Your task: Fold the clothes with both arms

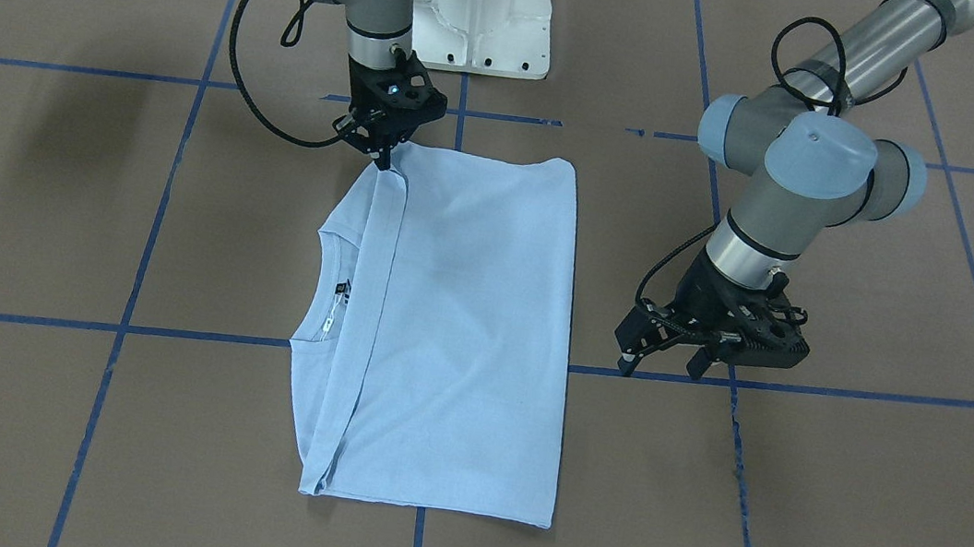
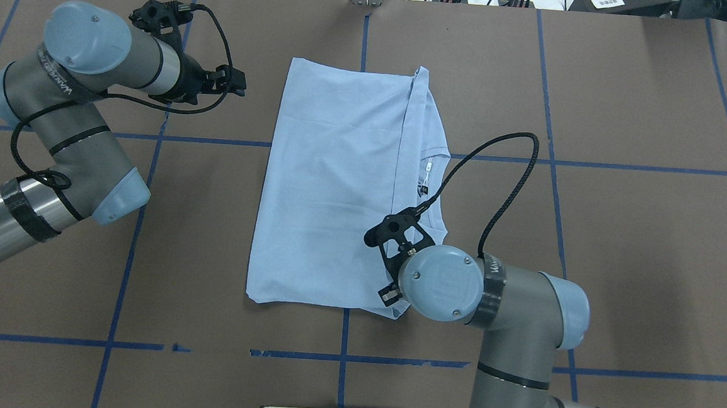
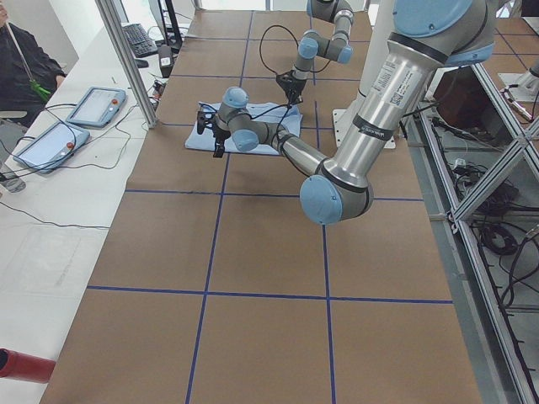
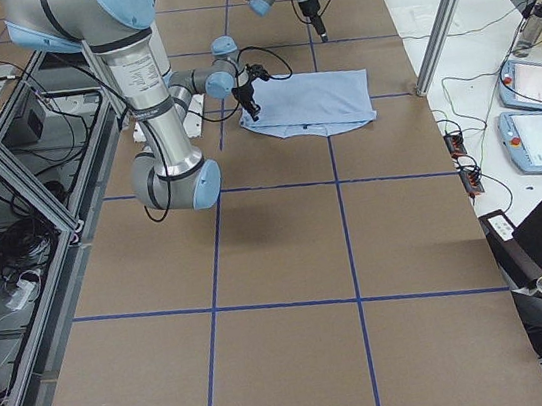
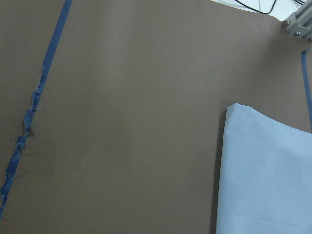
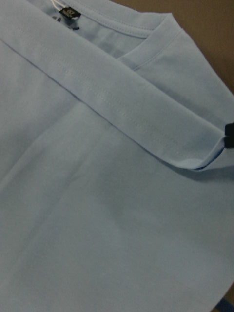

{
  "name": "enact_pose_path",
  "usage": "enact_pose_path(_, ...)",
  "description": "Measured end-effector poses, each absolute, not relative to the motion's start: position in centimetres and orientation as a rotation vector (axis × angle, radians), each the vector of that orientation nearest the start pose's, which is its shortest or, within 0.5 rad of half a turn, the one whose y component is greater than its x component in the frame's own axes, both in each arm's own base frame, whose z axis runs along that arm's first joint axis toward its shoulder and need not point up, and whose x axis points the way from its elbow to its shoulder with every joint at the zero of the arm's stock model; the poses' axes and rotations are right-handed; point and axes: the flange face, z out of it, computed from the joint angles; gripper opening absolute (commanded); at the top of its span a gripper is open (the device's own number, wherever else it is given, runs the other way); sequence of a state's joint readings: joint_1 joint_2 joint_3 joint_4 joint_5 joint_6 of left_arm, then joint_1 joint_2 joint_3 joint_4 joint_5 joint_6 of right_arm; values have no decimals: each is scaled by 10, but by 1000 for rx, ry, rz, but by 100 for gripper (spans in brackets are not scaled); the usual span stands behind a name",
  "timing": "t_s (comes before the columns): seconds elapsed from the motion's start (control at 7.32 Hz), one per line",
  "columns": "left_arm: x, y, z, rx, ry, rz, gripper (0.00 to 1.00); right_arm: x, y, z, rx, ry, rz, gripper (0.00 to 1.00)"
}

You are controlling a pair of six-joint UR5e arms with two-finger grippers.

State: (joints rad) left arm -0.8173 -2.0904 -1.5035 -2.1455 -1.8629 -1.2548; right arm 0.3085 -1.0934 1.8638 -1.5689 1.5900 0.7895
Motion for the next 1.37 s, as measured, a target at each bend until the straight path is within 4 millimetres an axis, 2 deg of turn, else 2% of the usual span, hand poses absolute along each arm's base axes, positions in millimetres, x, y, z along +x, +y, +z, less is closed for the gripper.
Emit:
enact_pose_path(0.14,401,-580,325,325,1007,-303,100,-525,-313,290,344,-676,-446,0)
enact_pose_path(0.27,401,-580,327,325,1006,-302,100,-502,-308,310,303,-675,-408,9)
enact_pose_path(0.41,402,-580,328,326,1005,-300,100,-484,-301,317,259,-691,-345,68)
enact_pose_path(0.55,402,-580,329,326,1003,-298,100,-472,-299,316,222,-712,-292,100)
enact_pose_path(0.82,402,-581,330,328,1002,-297,100,-458,-314,312,211,-729,-226,100)
enact_pose_path(0.96,402,-581,330,328,1001,-296,100,-457,-327,307,222,-732,-201,100)
enact_pose_path(1.09,402,-581,330,328,1001,-296,100,-463,-347,297,237,-736,-176,100)
enact_pose_path(1.37,403,-581,329,328,1002,-295,100,-491,-394,278,255,-720,-139,100)
